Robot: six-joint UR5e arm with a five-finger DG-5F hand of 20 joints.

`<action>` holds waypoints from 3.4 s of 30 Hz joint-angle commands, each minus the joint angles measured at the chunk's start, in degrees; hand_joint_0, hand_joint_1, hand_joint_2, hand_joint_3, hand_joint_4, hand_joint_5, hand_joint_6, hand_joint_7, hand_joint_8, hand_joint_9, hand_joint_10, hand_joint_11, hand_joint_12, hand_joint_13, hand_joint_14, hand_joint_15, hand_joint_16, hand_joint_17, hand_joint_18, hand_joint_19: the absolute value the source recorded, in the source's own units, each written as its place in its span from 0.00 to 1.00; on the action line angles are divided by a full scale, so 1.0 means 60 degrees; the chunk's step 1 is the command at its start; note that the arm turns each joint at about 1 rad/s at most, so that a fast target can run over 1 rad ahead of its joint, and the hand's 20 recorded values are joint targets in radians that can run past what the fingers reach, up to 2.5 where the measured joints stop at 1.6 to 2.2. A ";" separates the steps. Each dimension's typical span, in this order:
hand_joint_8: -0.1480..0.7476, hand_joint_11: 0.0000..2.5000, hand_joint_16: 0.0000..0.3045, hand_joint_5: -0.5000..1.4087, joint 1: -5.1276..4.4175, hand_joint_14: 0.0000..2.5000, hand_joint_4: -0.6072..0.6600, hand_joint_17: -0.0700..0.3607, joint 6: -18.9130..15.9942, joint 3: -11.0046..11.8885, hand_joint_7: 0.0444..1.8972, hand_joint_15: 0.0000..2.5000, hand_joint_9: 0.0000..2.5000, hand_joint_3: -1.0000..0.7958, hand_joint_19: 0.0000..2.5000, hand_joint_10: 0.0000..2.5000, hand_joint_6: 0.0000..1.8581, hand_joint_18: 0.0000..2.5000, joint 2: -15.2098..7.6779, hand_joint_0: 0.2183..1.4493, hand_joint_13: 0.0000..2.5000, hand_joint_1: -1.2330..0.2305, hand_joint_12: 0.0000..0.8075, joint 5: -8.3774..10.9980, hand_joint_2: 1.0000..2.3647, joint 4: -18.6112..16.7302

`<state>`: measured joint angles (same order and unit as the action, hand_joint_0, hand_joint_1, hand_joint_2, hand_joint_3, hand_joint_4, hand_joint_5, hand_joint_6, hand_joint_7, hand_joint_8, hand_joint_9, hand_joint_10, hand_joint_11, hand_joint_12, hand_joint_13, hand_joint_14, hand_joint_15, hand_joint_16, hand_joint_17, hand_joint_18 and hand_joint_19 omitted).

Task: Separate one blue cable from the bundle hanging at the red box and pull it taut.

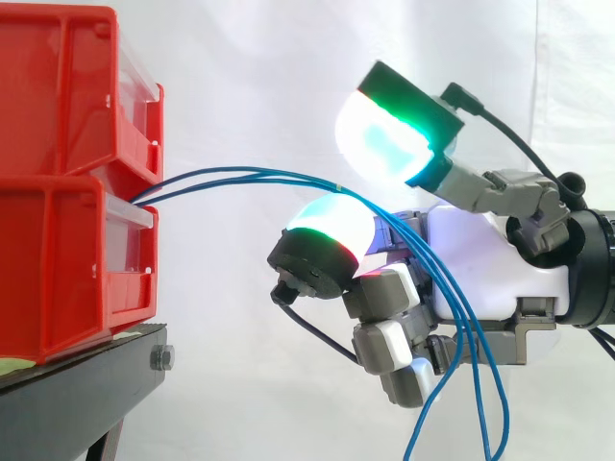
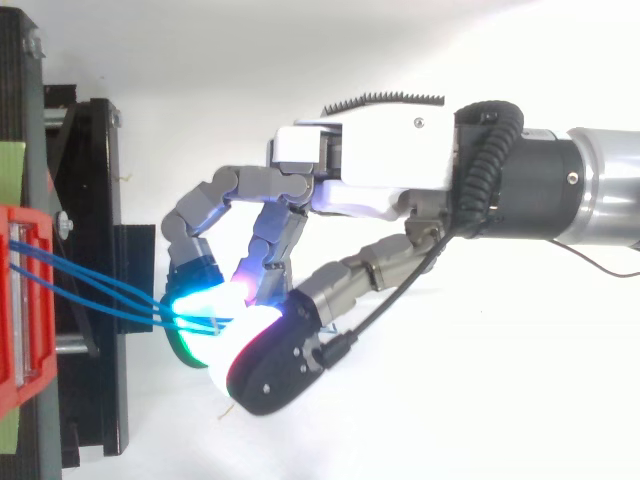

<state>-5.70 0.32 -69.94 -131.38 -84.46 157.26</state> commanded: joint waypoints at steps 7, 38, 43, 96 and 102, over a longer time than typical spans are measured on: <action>0.57 0.35 0.15 0.19 -0.0016 0.01 0.56 0.39 -0.0009 -0.0003 0.68 0.24 0.47 0.32 0.29 0.01 0.46 0.45 -0.0002 0.32 0.47 0.48 0.47 0.0044 0.00 -0.0005; 0.53 0.38 0.12 0.18 -0.0016 0.01 0.35 0.36 -0.0009 0.0011 0.70 0.25 0.48 0.28 0.24 0.01 0.49 0.45 -0.0002 0.46 0.47 0.21 0.43 0.0044 0.00 0.0010; 0.53 0.38 0.12 0.18 -0.0002 0.01 0.38 0.36 -0.0009 -0.0003 0.71 0.25 0.48 0.28 0.23 0.01 0.49 0.45 0.0012 0.43 0.47 0.19 0.43 0.0044 0.00 0.0010; 0.56 0.39 0.13 0.19 0.0042 0.01 0.40 0.36 -0.0009 -0.0003 0.73 0.25 0.51 0.30 0.25 0.01 0.49 0.46 -0.0002 0.47 0.49 0.18 0.45 0.0059 0.00 -0.0005; 0.56 0.39 0.13 0.19 0.0086 0.01 0.46 0.36 -0.0009 -0.0003 0.71 0.26 0.52 0.28 0.25 0.01 0.49 0.47 -0.0017 0.38 0.49 0.18 0.44 0.0029 0.00 0.0010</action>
<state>-5.33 0.28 -69.96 -131.45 -84.23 157.28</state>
